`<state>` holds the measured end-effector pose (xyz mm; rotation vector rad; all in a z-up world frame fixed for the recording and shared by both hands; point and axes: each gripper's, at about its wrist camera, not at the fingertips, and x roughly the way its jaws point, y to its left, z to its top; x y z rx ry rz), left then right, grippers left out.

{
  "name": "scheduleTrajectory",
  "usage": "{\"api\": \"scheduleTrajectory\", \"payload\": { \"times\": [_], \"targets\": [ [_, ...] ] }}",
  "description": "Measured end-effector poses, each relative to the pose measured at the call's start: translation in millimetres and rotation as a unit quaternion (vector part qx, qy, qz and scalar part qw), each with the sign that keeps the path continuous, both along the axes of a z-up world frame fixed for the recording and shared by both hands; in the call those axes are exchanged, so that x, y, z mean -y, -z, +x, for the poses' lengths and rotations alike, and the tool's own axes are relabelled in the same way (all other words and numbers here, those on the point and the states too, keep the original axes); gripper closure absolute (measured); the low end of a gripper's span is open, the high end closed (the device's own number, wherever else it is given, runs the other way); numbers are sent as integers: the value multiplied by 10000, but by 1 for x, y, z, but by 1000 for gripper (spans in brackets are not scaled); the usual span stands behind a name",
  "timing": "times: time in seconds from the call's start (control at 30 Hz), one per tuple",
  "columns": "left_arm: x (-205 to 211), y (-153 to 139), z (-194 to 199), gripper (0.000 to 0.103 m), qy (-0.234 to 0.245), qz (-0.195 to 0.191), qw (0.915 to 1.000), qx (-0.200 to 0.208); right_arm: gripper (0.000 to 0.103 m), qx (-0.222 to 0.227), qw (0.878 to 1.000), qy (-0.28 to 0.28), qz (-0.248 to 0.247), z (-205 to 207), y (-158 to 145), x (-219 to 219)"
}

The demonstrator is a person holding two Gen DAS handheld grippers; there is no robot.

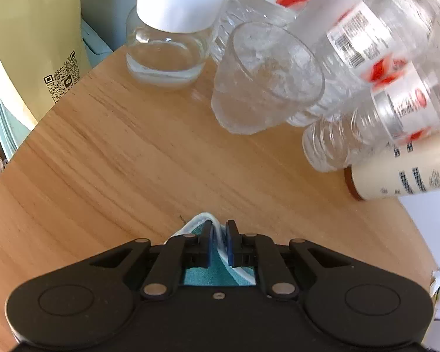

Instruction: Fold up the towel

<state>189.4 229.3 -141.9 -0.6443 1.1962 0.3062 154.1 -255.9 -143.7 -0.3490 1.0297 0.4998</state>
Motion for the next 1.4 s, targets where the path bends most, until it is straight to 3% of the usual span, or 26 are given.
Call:
{"api": "scheduleTrajectory", "payload": {
  "times": [0.27,0.33,0.37,0.43,0.47,0.57,0.63,0.67,0.93,1.03,1.07,1.13,1.2,1.4],
  "targets": [
    [6,3,12,94,-85,164,9997,144,103,3,9994,179,-296,1,13,-7],
    [8,2,14,90,-40,234,9996,165,100,176,9985,191,-489,-2,14,-12],
    [9,1,15,86,-11,251,9995,202,100,257,9979,195,-566,-3,15,-14],
    [10,-3,13,59,42,273,9993,262,98,307,9978,199,-552,-4,11,-15],
    [11,-8,12,40,74,366,9989,285,97,331,9979,198,-529,-5,8,-15],
    [11,-25,3,36,256,574,9968,497,91,426,9987,80,-251,-6,-8,-21],
    [10,-33,-4,30,317,656,9959,543,81,388,9992,-63,19,-3,-12,-31],
    [10,-35,-10,26,336,722,9954,533,80,372,9991,-149,106,-1,-11,-37],
    [26,-14,-44,25,796,923,9925,80,80,128,9928,-1128,393,18,8,-112],
    [36,-7,-50,25,1194,1165,9860,-46,80,27,9905,-1364,173,25,18,-128],
    [41,-4,-51,26,1351,1279,9825,-113,82,-1,9900,-1395,186,27,18,-130],
    [47,0,-52,26,1561,1441,9769,-238,96,-86,9895,-1429,189,30,18,-131],
    [55,4,-55,25,1795,1700,9684,-332,98,-167,9896,-1419,180,32,17,-132],
    [50,9,-68,22,1699,1556,9720,-460,100,-59,9955,-941,109,36,17,-132]
  ]
}}
